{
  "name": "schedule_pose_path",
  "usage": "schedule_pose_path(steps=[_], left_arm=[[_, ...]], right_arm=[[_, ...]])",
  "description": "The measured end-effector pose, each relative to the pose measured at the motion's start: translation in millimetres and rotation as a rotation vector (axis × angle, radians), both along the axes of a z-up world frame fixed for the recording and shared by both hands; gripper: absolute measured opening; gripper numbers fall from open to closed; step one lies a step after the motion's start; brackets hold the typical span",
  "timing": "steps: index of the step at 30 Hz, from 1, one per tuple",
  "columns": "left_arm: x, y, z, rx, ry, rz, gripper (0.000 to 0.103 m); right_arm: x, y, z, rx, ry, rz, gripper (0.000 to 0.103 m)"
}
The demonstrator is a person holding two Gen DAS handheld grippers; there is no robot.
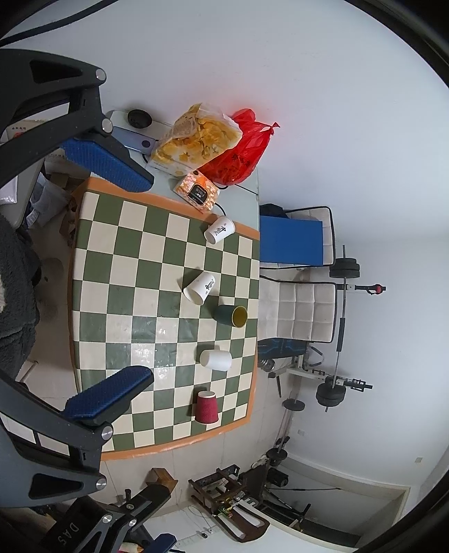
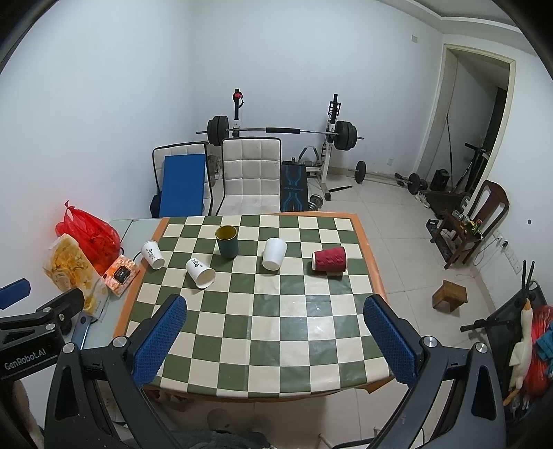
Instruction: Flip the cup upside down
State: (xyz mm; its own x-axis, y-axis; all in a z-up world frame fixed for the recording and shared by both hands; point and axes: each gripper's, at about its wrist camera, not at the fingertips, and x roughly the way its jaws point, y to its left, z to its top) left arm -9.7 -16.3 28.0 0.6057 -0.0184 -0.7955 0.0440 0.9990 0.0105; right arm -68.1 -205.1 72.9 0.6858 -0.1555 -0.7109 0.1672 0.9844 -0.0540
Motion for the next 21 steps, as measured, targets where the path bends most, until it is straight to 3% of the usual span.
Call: schedule_pose_path(steps=[21], left_arm=[[-4.5,-6.8,5.5,-0.007,-0.006,-0.006,0.103]], right_arm=[[-4.3,-2.5,12.7,0.001,-0.012,-0.001,0.103]])
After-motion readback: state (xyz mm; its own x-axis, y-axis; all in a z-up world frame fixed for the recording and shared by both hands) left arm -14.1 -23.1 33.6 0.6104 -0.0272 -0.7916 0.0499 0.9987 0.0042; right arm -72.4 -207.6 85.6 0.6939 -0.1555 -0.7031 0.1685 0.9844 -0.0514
